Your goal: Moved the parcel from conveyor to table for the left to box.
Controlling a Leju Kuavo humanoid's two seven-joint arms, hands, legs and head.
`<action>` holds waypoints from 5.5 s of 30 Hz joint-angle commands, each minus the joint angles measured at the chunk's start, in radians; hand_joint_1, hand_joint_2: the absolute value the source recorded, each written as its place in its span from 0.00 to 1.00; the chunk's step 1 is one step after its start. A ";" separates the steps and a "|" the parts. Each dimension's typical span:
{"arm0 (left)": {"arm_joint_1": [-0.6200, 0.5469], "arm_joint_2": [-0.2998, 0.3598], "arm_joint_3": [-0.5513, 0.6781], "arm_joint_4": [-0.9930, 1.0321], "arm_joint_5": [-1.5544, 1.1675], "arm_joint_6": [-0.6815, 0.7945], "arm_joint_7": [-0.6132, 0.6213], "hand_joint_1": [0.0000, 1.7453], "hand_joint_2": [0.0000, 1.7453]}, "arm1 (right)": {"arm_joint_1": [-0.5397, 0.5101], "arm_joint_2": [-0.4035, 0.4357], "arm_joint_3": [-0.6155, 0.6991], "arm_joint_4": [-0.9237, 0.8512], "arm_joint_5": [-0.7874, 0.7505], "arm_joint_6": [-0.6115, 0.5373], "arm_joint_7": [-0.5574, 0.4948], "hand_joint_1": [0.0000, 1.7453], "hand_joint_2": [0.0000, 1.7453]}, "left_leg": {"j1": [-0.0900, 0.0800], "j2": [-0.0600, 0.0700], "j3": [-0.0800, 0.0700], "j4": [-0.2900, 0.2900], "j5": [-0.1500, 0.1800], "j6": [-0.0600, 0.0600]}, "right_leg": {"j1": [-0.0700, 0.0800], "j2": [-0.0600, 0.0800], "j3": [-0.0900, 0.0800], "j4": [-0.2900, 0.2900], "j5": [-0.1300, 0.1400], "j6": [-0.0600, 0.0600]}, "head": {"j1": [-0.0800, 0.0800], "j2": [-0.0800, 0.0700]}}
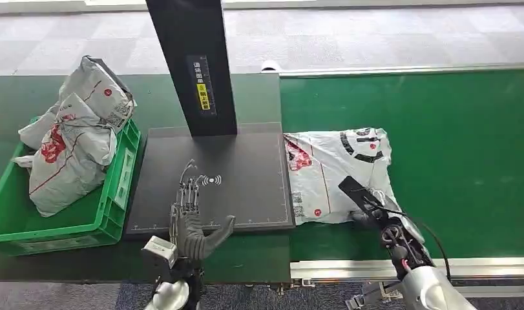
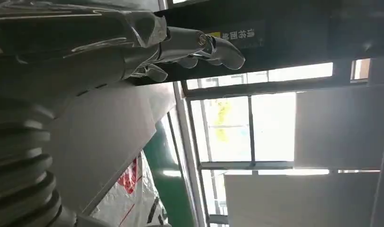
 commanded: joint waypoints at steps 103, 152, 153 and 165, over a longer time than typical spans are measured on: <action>0.003 0.014 0.015 -0.114 -0.325 -0.190 0.202 0.00 1.00 | 0.529 0.201 0.245 -1.470 -0.583 -0.174 -0.752 0.00 1.00 | 0.005 0.000 0.000 -0.001 -0.002 -0.005 | 0.004 0.000 -0.001 -0.001 -0.002 -0.004 | 0.000 0.000; -0.481 0.141 0.398 0.820 -1.205 0.014 0.827 1.00 1.00 | 0.536 0.211 0.248 -1.769 -0.585 -0.448 -0.811 0.00 1.00 | 0.008 0.008 0.005 -0.003 0.002 -0.008 | 0.008 0.007 0.002 -0.001 0.003 -0.009 | 0.000 0.000; -0.481 0.141 0.398 0.820 -1.205 0.014 0.827 1.00 1.00 | 0.536 0.211 0.248 -1.769 -0.585 -0.448 -0.811 0.00 1.00 | 0.008 0.007 0.006 -0.003 0.001 -0.008 | 0.008 0.007 0.002 0.000 0.002 -0.008 | 0.000 0.000; -0.454 0.063 0.472 0.743 -1.017 -0.058 0.563 1.00 1.00 | 0.545 0.194 0.259 -1.759 -0.590 -0.469 -0.811 0.00 1.00 | 0.008 0.005 0.006 -0.003 0.002 -0.008 | 0.008 0.005 0.003 -0.001 0.002 -0.008 | 0.000 0.000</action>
